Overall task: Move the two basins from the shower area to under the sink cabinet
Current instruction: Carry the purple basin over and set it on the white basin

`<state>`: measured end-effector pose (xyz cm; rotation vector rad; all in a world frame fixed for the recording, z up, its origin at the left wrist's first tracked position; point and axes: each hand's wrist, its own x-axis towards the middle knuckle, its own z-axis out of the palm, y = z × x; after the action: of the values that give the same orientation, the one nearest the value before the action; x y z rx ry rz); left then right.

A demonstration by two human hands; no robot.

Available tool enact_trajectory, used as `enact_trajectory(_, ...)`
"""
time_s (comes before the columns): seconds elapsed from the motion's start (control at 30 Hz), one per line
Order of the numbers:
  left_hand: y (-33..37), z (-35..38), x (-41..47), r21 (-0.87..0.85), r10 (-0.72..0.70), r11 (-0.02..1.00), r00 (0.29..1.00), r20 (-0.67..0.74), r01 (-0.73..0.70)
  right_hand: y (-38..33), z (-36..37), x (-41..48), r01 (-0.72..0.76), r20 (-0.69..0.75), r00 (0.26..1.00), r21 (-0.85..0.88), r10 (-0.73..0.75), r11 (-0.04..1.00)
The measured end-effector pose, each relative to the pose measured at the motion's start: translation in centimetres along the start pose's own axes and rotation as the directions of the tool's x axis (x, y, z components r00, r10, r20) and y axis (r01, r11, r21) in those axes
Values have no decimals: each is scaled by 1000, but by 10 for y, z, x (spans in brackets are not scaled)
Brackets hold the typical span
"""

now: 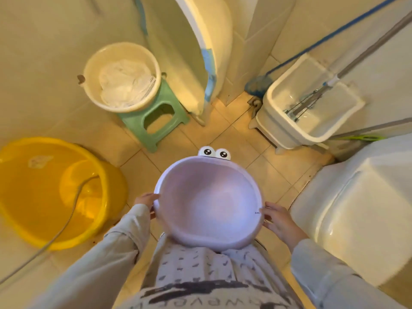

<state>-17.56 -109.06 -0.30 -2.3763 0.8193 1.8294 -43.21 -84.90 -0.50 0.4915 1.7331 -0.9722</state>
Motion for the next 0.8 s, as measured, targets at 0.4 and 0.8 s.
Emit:
enact_trajectory(0.4, 40, 22, -13, 62, 150, 985, 978, 148, -160, 15, -20, -13, 158, -95, 986, 282, -136, 946)
enact_trajectory(0.8, 66, 105, -43, 497, 53, 781, 834, 549, -377, 168, -5, -83, 343, -490, 858, 770, 155, 538)
